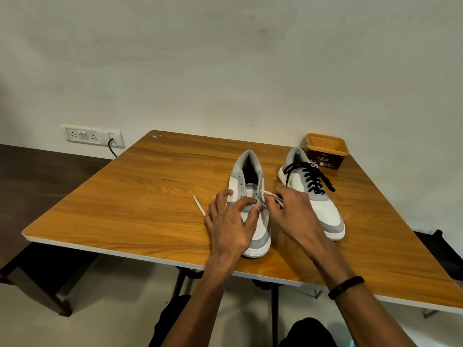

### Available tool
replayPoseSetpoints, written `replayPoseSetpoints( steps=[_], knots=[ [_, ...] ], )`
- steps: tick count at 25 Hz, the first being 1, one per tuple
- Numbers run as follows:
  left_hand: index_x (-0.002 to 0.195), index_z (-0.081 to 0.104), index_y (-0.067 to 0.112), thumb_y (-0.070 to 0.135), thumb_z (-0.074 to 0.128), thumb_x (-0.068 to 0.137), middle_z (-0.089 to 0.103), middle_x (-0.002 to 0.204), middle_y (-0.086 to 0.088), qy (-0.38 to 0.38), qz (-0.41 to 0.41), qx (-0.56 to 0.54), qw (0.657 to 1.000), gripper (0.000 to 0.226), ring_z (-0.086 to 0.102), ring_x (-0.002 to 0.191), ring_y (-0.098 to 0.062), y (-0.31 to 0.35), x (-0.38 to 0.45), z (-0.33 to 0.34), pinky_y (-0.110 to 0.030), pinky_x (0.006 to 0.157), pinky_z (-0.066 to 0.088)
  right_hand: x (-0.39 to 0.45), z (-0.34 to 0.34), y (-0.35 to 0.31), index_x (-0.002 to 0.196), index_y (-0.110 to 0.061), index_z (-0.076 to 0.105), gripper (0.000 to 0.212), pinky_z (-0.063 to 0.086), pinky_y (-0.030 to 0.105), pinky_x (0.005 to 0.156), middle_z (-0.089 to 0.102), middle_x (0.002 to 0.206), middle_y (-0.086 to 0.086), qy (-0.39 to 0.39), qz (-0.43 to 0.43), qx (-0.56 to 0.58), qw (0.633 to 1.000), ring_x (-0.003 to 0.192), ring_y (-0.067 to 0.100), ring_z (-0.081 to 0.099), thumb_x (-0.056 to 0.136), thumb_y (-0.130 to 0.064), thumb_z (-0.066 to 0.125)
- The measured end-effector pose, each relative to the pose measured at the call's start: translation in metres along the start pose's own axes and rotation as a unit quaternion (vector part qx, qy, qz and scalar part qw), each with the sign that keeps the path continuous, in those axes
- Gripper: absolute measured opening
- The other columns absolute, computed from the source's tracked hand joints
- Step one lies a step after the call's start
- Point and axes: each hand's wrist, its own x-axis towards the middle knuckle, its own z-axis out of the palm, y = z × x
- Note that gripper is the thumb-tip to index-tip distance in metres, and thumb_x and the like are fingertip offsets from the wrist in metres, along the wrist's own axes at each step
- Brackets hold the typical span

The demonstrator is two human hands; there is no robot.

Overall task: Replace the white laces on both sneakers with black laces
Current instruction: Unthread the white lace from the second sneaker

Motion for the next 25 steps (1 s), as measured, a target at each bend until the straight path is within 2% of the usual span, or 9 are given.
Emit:
replayPoseSetpoints(
  steps=[4, 7, 8, 11, 13, 15, 17, 21, 25],
  knots=[
    [0.119, 0.069, 0.047, 0.067, 0.053, 0.097, 0.036, 0.153, 0.005, 0.004, 0.002, -0.001, 1.0, 0.033, 0.031, 0.145, -0.02, -0.001, 0.0, 0.002, -0.052, 0.113, 0.035, -0.006, -0.008, 0.007, 0.104, -0.027, 0.053, 0.019, 0.046, 0.022, 0.059, 0.063, 0.09, -0.005, -0.089, -0.018, -0.025, 0.996, 0.071, 0.007, 0.06, 0.096, -0.026, 0.071],
    [0.118, 0.069, 0.047, 0.069, 0.049, 0.095, 0.036, 0.154, 0.004, 0.007, -0.001, -0.007, 1.0, 0.038, 0.032, 0.144, -0.021, -0.001, -0.001, 0.002, -0.052, 0.112, 0.035, -0.01, -0.005, 0.014, 0.111, -0.023, 0.062, 0.017, 0.057, 0.038, 0.067, 0.071, 0.094, -0.001, -0.045, -0.015, -0.044, 0.998, 0.078, 0.014, 0.064, 0.098, -0.031, 0.069],
    [0.118, 0.069, 0.047, 0.07, 0.048, 0.094, 0.037, 0.154, 0.004, 0.009, 0.0, -0.007, 1.0, 0.04, 0.032, 0.144, -0.021, -0.001, -0.001, 0.002, -0.052, 0.112, 0.035, -0.012, -0.004, 0.016, 0.113, -0.02, 0.064, 0.018, 0.058, 0.038, 0.069, 0.072, 0.096, -0.001, -0.026, -0.008, -0.034, 0.999, 0.08, 0.015, 0.065, 0.099, -0.03, 0.068],
    [0.118, 0.069, 0.047, 0.068, 0.051, 0.096, 0.036, 0.154, 0.005, 0.009, -0.003, -0.004, 1.0, 0.036, 0.032, 0.144, -0.02, -0.001, 0.0, 0.003, -0.051, 0.113, 0.034, -0.017, -0.007, 0.011, 0.108, -0.021, 0.063, 0.01, 0.051, 0.026, 0.072, 0.07, 0.099, -0.008, 0.023, 0.05, 0.094, 0.994, 0.087, 0.007, 0.064, 0.102, -0.029, 0.065],
    [0.119, 0.069, 0.047, 0.069, 0.048, 0.095, 0.036, 0.154, 0.004, 0.007, -0.003, -0.005, 1.0, 0.039, 0.032, 0.144, -0.021, -0.001, 0.0, 0.004, -0.051, 0.113, 0.034, -0.017, -0.006, 0.005, 0.101, -0.021, 0.061, 0.01, 0.053, 0.028, 0.075, 0.075, 0.101, -0.01, 0.052, 0.123, 0.229, 0.964, 0.09, 0.003, 0.067, 0.103, -0.03, 0.064],
    [0.119, 0.069, 0.047, 0.069, 0.049, 0.095, 0.035, 0.155, 0.004, 0.006, -0.003, -0.006, 1.0, 0.038, 0.031, 0.145, -0.021, -0.002, 0.0, 0.004, -0.05, 0.114, 0.032, -0.014, -0.002, 0.0, 0.101, -0.017, 0.058, 0.013, 0.049, 0.03, 0.072, 0.079, 0.105, -0.01, 0.056, 0.164, 0.326, 0.929, 0.079, -0.003, 0.066, 0.105, -0.029, 0.063],
    [0.12, 0.069, 0.046, 0.068, 0.05, 0.096, 0.035, 0.155, 0.004, 0.003, -0.001, -0.003, 1.0, 0.037, 0.03, 0.146, -0.02, -0.003, 0.0, 0.003, -0.05, 0.115, 0.031, -0.012, 0.002, -0.003, 0.103, -0.017, 0.056, 0.014, 0.045, 0.029, 0.071, 0.08, 0.1, -0.006, 0.055, 0.171, 0.345, 0.921, 0.071, -0.004, 0.064, 0.106, -0.029, 0.061],
    [0.118, 0.069, 0.046, 0.07, 0.046, 0.094, 0.036, 0.153, 0.005, 0.007, 0.004, -0.001, 1.0, 0.041, 0.031, 0.145, -0.02, -0.002, -0.001, 0.003, -0.051, 0.115, 0.031, -0.015, 0.0, -0.001, 0.103, -0.025, 0.052, 0.006, 0.051, 0.029, 0.069, 0.068, 0.092, -0.006, 0.004, 0.104, 0.183, 0.978, 0.083, 0.007, 0.065, 0.107, -0.027, 0.057],
    [0.117, 0.069, 0.046, 0.075, 0.038, 0.091, 0.036, 0.153, 0.005, 0.008, 0.004, -0.002, 1.0, 0.049, 0.033, 0.144, -0.02, -0.002, -0.001, 0.004, -0.052, 0.114, 0.033, -0.011, -0.007, 0.003, 0.11, -0.026, 0.051, 0.014, 0.055, 0.029, 0.062, 0.062, 0.085, -0.007, -0.041, 0.017, 0.01, 0.999, 0.07, 0.012, 0.062, 0.101, -0.024, 0.061]
  ],
)
